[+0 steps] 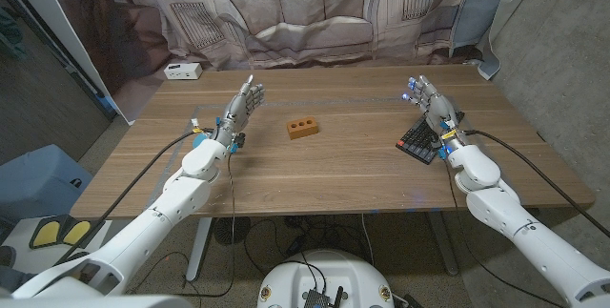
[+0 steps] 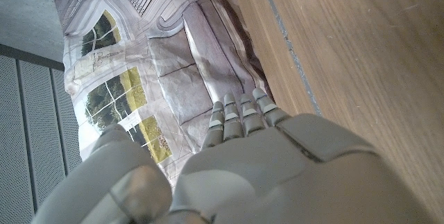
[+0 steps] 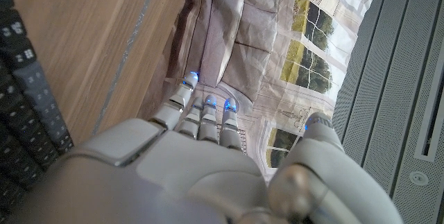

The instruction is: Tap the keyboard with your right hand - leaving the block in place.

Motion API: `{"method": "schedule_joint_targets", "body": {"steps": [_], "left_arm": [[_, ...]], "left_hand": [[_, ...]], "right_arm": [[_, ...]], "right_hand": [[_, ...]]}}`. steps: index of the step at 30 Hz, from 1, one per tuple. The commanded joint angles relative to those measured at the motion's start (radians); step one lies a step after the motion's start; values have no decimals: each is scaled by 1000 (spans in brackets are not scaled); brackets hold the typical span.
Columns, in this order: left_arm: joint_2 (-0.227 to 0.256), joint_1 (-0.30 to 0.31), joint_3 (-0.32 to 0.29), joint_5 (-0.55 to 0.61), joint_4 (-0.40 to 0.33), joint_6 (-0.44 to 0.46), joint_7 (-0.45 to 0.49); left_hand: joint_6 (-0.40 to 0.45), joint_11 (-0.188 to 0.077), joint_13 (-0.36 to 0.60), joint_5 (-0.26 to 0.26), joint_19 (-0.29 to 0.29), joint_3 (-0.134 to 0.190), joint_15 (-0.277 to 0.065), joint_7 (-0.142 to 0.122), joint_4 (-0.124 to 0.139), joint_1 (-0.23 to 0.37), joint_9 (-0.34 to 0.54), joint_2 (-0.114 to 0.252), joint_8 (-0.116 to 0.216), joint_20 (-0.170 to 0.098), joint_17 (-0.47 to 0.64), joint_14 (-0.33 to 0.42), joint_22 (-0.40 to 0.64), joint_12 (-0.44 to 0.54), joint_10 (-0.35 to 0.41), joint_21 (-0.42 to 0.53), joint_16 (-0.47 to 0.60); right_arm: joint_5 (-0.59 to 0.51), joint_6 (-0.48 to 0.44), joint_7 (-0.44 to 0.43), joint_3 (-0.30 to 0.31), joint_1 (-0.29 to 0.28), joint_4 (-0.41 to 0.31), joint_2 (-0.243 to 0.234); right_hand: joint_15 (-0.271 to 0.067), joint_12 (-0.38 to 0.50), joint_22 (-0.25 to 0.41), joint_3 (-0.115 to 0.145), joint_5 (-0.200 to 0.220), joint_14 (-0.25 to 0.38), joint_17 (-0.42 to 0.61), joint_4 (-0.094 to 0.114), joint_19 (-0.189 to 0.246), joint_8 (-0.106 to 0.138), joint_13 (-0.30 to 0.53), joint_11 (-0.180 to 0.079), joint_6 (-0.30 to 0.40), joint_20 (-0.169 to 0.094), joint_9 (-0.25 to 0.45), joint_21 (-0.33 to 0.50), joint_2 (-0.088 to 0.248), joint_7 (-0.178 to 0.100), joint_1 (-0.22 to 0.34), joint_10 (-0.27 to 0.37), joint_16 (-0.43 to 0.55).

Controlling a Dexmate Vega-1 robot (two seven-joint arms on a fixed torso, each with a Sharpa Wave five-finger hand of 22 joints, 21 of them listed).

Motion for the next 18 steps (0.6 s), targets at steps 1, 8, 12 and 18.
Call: {"method": "schedule_joint_targets", "body": {"steps": [1, 8, 12, 18], "left_arm": [[-19, -30, 14, 25, 42, -33, -11], [-33, -42, 18, 30, 68, -49, -10], [-38, -48, 22, 37, 77, -53, -8], [-37, -54, 25, 43, 77, -43, -2]], "left_hand": [[15, 1, -3, 4, 10, 2, -2, -3, -4, 13, 5, -2, 11, 0, 2, 18, 5, 7, 14, -4, 7], [29, -3, -9, 4, 22, 1, -8, -5, -6, 14, 5, -1, 13, -2, 2, 32, 5, 10, 27, -6, 9], [38, -3, -11, 4, 26, 0, -11, -4, -7, 14, 5, -1, 16, -2, 1, 38, 5, 11, 32, -8, 9], [43, -1, -15, 4, 29, 0, -11, -2, -7, 15, 5, -1, 15, -3, 1, 42, 5, 12, 35, -10, 9]], "right_arm": [[-65, 47, -53, 23, 1, 30, -11], [-85, 44, -67, 29, 2, 41, -28], [-106, 36, -91, 36, -5, 35, -41], [-135, 21, -120, 46, -10, 26, -63]], "right_hand": [[-13, 15, 4, 3, 4, 33, -5, -10, 40, 0, 4, -16, 8, -7, 6, -1, 6, -20, 14, 31, 13], [-16, 16, 4, 3, 4, 53, -9, -12, 65, 4, 4, -13, 20, -12, 7, 0, 10, -16, 16, 43, 18], [-9, 12, 4, 0, 4, 41, -11, -13, 58, 5, 4, -5, 27, -7, 7, -9, 8, 4, 14, 40, 11], [0, 7, 4, -4, 3, 33, -13, -13, 43, 4, 4, 3, 30, -3, 7, -22, 6, 15, 11, 32, 6]]}}
